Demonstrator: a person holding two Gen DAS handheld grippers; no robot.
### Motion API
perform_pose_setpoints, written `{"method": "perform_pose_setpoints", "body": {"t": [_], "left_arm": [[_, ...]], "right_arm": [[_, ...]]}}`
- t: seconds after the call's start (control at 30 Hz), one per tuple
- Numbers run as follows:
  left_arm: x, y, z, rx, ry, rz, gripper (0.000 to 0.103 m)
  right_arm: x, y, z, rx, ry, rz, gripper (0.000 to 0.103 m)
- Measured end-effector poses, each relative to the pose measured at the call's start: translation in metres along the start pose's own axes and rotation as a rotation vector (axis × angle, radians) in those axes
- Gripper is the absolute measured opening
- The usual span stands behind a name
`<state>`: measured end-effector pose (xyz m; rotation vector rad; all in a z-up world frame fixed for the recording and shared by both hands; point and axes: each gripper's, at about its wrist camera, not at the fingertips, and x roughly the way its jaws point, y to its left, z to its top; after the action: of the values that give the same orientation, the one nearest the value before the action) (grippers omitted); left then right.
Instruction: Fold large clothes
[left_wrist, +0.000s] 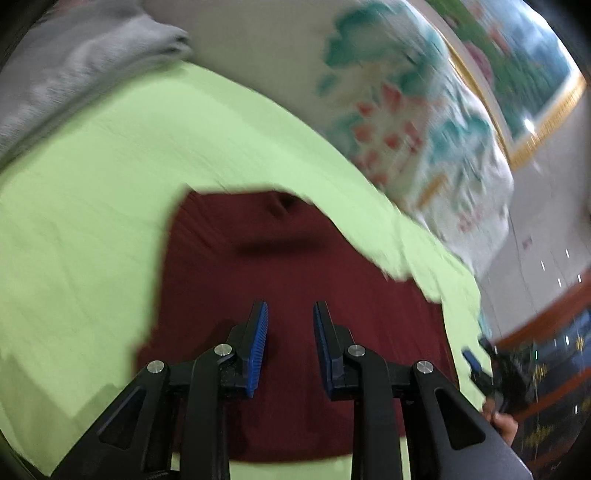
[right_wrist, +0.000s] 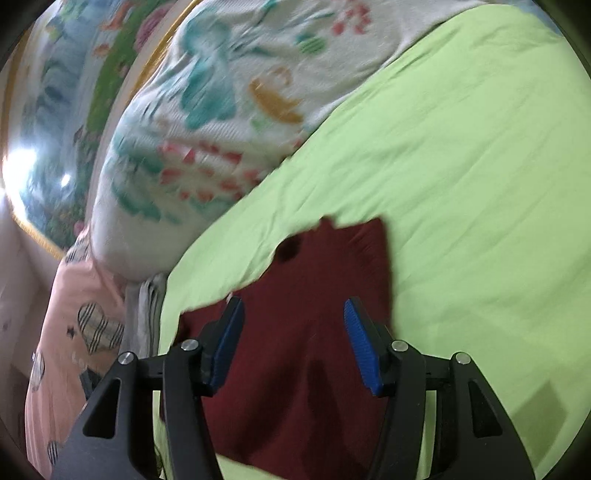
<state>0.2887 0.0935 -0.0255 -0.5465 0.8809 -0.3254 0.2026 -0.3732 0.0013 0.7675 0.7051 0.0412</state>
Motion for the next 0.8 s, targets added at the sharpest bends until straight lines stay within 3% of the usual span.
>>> {"method": "perform_pose_setpoints", "body": {"t": [0.23, 0.47, 0.6, 0.7, 0.8], "left_arm": [[0.018, -0.042, -0.038, 0.100, 0.074, 0.009, 0.036], [0.005, -0.030, -0.057, 0.007, 0.063, -0.014, 0.044], [-0.011, -0.012, -0.074, -0.065, 0.050, -0.023, 0.045], [-0.021, 0.000, -0.084, -0.103, 0.049, -0.026, 0.045], [-0.030, 0.010, -0.093, -0.134, 0.042, -0.032, 0.050]], "right_arm": [[0.028, 0.043, -0.035, -0.110, 0.115, 0.027, 0.058], [0.051, 0.073, -0.062, -0.180, 0.168, 0.049, 0.058], [0.070, 0.087, -0.073, -0.210, 0.210, 0.034, 0.035], [0.079, 0.093, -0.077, -0.219, 0.223, 0.030, 0.028], [0.084, 0.101, -0.079, -0.243, 0.227, 0.020, 0.027]]}}
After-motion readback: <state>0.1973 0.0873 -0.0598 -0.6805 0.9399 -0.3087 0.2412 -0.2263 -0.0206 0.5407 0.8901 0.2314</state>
